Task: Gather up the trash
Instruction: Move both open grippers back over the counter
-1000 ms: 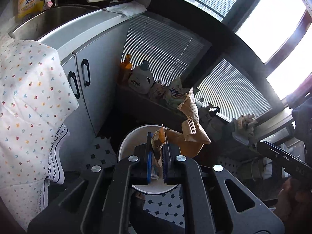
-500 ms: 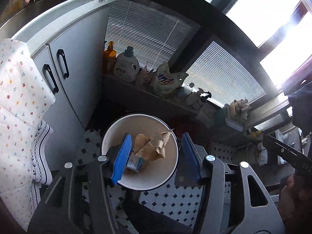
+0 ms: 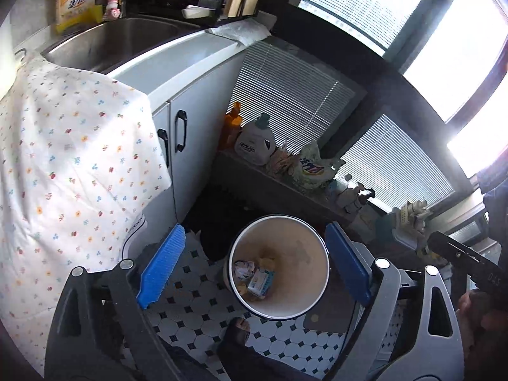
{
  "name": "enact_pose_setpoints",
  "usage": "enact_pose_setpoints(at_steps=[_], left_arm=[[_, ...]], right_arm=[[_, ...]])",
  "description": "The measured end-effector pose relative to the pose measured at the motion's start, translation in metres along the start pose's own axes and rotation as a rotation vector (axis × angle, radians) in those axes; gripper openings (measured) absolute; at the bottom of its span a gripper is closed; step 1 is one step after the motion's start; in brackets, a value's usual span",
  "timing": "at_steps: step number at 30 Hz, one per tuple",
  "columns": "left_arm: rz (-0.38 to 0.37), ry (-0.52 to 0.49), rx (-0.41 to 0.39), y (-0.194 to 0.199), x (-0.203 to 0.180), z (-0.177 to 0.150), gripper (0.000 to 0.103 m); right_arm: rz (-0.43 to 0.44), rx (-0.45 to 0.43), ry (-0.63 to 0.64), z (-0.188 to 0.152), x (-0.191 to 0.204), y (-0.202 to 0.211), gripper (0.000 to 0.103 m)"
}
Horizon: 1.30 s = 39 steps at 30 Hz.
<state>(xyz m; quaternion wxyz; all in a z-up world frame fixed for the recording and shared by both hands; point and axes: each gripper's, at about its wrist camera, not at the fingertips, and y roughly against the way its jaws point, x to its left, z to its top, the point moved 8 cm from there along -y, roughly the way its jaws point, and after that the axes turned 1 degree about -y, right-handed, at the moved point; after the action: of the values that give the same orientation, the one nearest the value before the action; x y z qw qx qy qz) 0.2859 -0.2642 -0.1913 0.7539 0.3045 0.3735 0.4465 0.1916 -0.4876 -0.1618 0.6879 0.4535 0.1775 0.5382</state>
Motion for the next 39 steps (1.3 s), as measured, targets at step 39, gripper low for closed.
enact_pose_setpoints(at_steps=[39], left_arm=[[0.340, 0.486, -0.276, 0.217, 0.368, -0.072, 0.097]], right_arm=[[0.285, 0.048, 0.424, -0.069, 0.388, -0.037, 0.095]])
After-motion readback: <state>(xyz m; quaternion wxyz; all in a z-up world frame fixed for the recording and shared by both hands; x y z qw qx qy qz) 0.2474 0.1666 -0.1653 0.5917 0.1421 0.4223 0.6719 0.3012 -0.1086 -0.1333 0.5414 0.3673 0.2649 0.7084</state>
